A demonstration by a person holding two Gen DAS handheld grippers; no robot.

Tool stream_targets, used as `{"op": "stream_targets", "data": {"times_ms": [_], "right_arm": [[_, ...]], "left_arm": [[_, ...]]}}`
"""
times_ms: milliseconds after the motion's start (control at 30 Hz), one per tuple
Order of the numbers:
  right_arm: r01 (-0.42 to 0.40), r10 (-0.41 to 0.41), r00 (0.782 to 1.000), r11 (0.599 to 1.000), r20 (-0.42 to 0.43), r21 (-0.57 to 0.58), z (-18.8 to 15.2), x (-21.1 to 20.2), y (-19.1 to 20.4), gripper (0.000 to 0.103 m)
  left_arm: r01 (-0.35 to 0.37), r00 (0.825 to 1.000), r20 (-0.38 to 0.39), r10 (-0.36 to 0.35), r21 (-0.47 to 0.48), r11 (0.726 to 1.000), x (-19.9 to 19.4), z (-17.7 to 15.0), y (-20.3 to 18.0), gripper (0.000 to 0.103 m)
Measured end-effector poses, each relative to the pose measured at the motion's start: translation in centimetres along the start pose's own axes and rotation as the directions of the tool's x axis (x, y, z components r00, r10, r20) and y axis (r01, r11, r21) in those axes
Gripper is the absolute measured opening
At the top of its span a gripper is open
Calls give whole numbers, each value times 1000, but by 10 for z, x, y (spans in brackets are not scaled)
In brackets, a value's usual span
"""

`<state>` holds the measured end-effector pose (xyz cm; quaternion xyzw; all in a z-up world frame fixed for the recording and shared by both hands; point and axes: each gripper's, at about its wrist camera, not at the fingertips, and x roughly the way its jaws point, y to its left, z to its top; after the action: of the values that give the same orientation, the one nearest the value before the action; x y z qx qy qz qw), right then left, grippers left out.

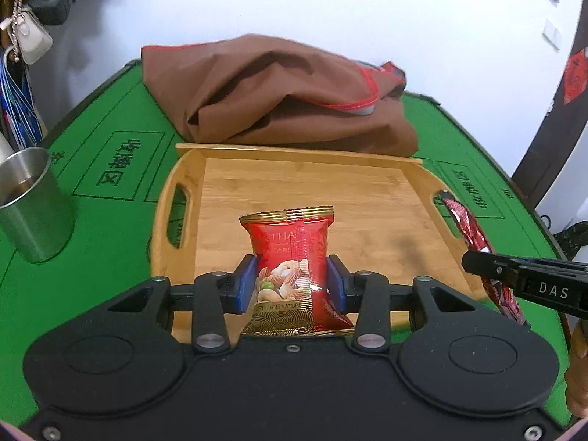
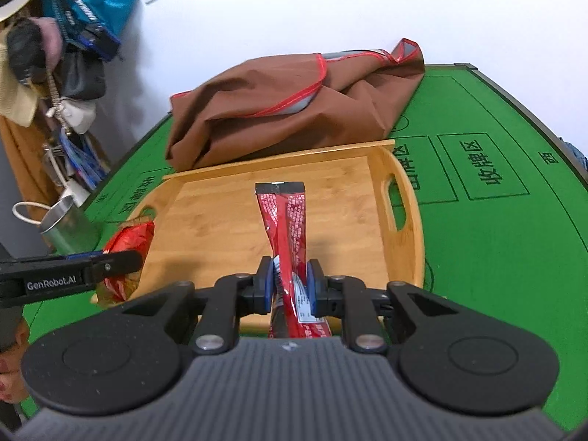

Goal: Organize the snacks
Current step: 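Carry the nut bag and red stick snack over the bamboo tray with both tools, then open both tools to drop the snacks onto the tray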

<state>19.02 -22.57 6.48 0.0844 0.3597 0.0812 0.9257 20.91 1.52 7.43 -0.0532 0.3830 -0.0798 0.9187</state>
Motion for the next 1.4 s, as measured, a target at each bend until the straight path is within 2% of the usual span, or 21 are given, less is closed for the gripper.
{"op": "stream_targets", "data": {"times_ms": [267,533,967,1233,1300,1367,1400], "right_arm": [[81,-79,992,997,-101,8,21,56,-4,23],[95,-94,983,996,-160,-5,18,87,-3,23],[116,-123,981,992,-152,-58,19,99,7,23],[89,-94,985,995,-147,-40,22,103,6,24],[80,-85,986,996,-145,-40,22,103,6,31],[76,-81,987,996,-141,-39,23,103,5,46],[77,-81,987,996,-138,-37,23,103,5,47]], "left_arm": [[-30,997,-63,31,29,999,52,16,-12,39],[-38,993,-106,42,40,998,82,18,-16,39],[-66,994,-83,74,98,993,96,17,-23,40],[-71,995,-57,79,123,990,98,15,-25,43],[-78,995,-50,86,135,988,97,14,-26,46],[-86,995,-41,93,142,986,96,13,-26,55],[-86,995,-37,92,142,986,95,13,-26,62]]}}
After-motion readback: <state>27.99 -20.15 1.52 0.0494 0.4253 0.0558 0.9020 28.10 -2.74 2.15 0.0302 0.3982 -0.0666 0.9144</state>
